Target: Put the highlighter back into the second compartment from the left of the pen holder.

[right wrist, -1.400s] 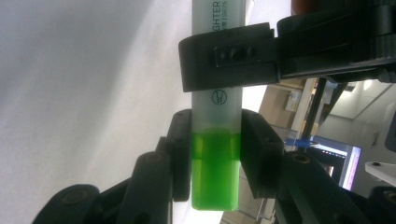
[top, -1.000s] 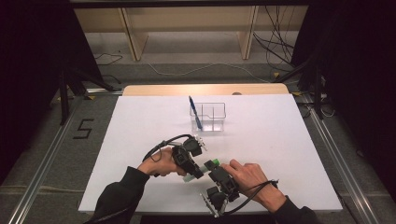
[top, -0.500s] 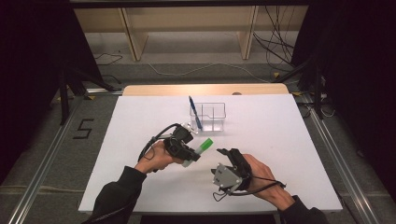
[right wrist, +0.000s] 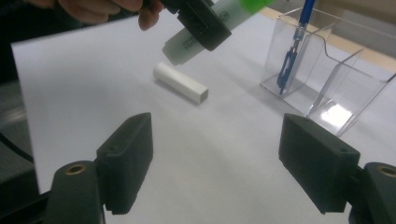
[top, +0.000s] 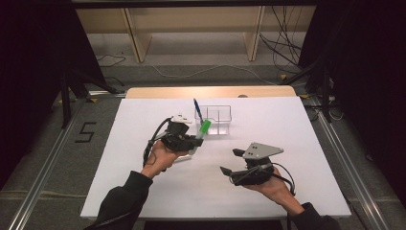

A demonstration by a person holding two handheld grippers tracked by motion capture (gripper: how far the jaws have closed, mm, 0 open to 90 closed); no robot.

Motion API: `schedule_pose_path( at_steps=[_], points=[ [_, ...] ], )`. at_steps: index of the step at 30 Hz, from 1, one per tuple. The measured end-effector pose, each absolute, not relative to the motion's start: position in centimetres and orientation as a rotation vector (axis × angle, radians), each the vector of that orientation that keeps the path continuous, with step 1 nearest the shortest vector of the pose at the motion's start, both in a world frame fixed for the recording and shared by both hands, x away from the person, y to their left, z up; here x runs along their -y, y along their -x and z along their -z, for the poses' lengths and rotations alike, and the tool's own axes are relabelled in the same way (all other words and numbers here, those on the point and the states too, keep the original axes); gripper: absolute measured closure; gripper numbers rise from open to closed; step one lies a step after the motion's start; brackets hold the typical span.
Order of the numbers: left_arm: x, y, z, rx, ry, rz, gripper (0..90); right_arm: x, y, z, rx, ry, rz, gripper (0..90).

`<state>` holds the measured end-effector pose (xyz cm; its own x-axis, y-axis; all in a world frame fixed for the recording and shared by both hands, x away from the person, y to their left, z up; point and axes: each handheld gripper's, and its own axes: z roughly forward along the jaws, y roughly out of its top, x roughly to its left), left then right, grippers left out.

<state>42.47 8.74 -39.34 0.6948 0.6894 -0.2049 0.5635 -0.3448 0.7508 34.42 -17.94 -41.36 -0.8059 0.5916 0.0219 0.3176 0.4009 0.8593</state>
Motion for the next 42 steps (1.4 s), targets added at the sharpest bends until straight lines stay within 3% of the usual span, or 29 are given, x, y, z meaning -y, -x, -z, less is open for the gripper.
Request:
schedule_pose_path(
  at_steps=[23,42],
  points=[
    [-6.9,-45.5,38.1,-1.053,-1.802,-0.305,76.2,19.6,-34.2,42.2,-2.353,-0.936,-1.444,22.2],
    [-4.7,-49.4,37.8,-1.089,-1.732,-0.351,76.2,19.7,-33.7,42.6,-2.369,-0.913,-1.447,20.3]
  ],
)
